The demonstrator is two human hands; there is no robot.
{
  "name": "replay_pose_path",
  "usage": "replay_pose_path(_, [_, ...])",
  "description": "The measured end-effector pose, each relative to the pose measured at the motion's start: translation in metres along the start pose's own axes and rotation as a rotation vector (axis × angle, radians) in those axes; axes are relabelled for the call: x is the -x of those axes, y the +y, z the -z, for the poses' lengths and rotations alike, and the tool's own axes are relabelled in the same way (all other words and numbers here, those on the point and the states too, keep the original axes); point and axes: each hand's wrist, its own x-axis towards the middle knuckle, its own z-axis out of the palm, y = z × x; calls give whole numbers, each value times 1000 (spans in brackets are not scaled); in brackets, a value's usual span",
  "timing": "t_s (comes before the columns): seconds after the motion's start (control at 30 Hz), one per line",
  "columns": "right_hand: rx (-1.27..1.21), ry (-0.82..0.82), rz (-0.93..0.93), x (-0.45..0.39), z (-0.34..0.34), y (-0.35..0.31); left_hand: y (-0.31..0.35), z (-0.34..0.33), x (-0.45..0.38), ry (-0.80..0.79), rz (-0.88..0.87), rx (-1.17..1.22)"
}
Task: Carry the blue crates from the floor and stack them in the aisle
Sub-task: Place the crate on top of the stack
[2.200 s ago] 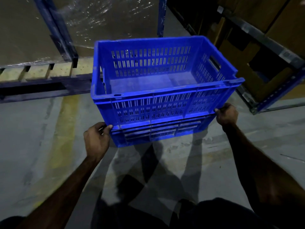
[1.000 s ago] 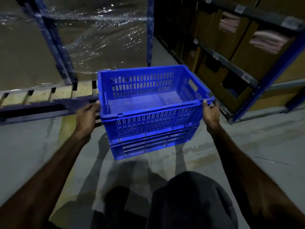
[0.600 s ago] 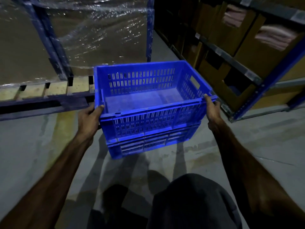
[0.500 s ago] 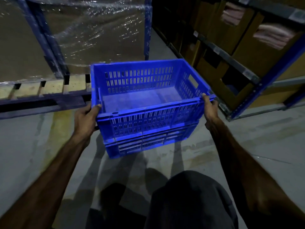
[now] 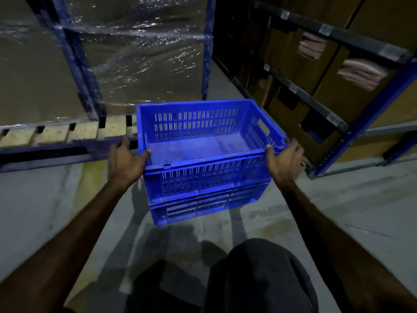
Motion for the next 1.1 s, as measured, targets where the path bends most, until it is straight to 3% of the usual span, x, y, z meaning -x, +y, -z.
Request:
replay_pose_path(0.03, [104, -10, 196, 10, 0, -10, 6, 0, -10, 39, -93, -144])
replay_pose_path(0.1, [197, -198, 558, 27, -11, -28, 27, 1, -27, 29, -279, -366])
replay_pose_path(0.17, [270, -434, 760, 39, -27, -41, 49, -2, -43, -81, -358, -496])
replay_pose_path(0.27, [355, -507, 946, 53, -42, -54, 64, -18, -74, -263, -393, -624])
replay_pose_path(0.4, [356, -482, 988, 58, -44, -53, 73, -33, -108, -319, -417, -757])
replay_pose_path(0.73, [301, -435, 1012, 53, -58, -45, 77, -65, -156, -222, -470, -833])
replay_pose_path(1.1, [246, -357, 993, 52, -68, -47, 78, -80, -186, -215, -456, -610])
